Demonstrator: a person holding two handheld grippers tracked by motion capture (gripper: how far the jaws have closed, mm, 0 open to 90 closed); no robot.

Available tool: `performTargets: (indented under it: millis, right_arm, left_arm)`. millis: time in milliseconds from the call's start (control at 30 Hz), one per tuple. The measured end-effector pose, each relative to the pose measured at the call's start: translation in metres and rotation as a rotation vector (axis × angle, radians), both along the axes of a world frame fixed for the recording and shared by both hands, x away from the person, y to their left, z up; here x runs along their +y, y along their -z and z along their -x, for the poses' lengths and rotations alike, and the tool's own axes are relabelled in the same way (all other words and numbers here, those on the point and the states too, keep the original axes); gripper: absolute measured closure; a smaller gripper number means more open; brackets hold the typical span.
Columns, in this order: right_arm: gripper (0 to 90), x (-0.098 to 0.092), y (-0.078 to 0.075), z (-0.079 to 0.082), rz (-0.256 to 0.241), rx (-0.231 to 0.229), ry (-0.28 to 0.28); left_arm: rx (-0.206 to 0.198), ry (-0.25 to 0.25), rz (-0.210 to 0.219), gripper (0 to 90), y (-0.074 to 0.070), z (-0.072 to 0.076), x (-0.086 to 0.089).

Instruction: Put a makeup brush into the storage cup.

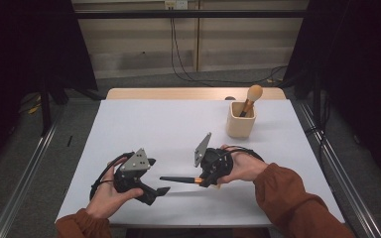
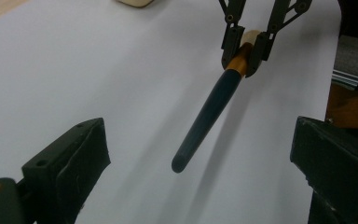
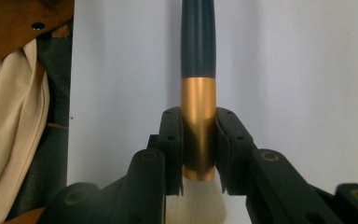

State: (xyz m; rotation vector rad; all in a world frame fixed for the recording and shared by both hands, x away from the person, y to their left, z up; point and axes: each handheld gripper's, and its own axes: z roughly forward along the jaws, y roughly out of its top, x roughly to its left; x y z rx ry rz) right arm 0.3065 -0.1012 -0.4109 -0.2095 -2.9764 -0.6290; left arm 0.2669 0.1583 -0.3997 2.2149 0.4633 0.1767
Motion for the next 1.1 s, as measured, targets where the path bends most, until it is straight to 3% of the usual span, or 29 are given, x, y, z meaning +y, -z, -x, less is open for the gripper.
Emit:
performTargets:
  millis: [267, 600, 833, 1100]
  right_arm:
    - [74.1, 0.007, -0.004, -0.004, 0.036, 0.0, -0.023]
    - [74.1, 0.013, -0.008, -0.008, 0.044, -0.015, -0.039]
    - [74.1, 0.015, -0.006, -0.009, 0.085, 0.001, -0.042]
    - [74.1, 0.02, -0.006, -0.009, 0.11, 0.0, -0.074]
  left_arm:
    - [0.037, 0.049, -0.052, 4.4, 0.002, -0.005, -0.01]
    - [0.093, 0.102, -0.108, 3.7, 0.002, -0.013, -0.023]
    - [0.166, 0.139, -0.158, 4.4, 0.008, -0.018, -0.029]
    - [0.212, 0.18, -0.228, 4.3, 0.017, -0.026, -0.035]
